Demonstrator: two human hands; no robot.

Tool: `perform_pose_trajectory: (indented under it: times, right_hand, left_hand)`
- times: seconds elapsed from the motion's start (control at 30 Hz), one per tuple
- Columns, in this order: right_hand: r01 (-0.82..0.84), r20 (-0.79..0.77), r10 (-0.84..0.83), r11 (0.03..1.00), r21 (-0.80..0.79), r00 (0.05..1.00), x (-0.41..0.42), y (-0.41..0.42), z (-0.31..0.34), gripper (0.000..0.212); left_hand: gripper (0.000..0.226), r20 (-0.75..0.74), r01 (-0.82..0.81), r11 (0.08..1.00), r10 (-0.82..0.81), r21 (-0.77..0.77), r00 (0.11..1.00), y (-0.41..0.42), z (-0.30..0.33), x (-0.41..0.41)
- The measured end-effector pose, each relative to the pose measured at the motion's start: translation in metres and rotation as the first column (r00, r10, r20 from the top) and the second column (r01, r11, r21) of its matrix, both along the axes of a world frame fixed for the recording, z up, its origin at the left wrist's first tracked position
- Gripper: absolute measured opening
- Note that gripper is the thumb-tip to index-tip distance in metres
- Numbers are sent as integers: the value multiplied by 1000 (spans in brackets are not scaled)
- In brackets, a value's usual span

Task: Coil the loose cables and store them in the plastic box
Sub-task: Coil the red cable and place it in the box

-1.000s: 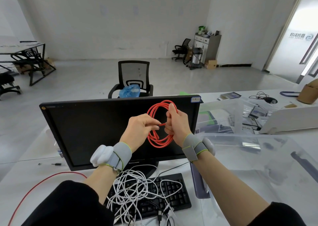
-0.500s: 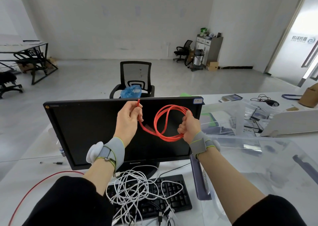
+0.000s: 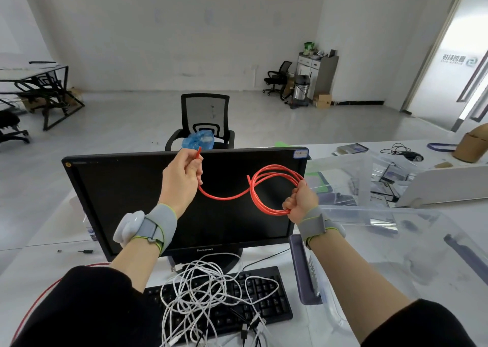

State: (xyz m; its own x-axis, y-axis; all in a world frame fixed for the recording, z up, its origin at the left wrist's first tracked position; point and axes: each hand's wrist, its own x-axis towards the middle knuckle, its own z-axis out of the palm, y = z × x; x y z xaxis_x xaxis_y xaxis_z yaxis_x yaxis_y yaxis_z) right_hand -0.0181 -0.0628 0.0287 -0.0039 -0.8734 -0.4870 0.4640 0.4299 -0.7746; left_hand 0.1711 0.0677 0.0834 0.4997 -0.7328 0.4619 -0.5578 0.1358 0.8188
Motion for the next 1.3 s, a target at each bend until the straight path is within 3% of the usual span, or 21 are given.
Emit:
perform_pose_trajectory:
  times: [0.27,0.47,0.57,0.73,0.9,1.03,1.17,1.3]
  right_hand:
    - [11,-284,-54,988,-152,957,15,14,19,38]
    - [-93,-500,-114,924,-370,858,24,28,24,44]
    - [-152,-514,-137,863,-481,846,34,34,26,46]
    - [-271,-441,-33,746,-608,897,41,45,31,45]
    - [-339,-450,16,682,-648,893,37,48,28,45]
    - [-427,-487,72,604,-673,870,37,56,27,44]
    - [-507,-517,148,539,-673,843,37,63,31,42]
    - [-535,-500,218,505,-677,838,36,69,43,42]
  left_hand:
    - [7,21,189,969,-195,160,981,-13,19,-40]
    - [7,-365,274,925,-168,262,916,-20,12,-49]
    - [5,-433,272,917,-127,291,893,-20,3,-53]
    - [2,-367,181,935,-60,306,928,-21,-10,-61]
    - [19,-596,173,943,33,284,802,-21,-13,-49]
    - [43,-744,271,898,87,346,662,-21,-17,-45]
    - [49,-751,385,832,55,399,658,-20,-21,-29]
    - [63,-778,477,820,-65,315,625,-18,-26,-19]
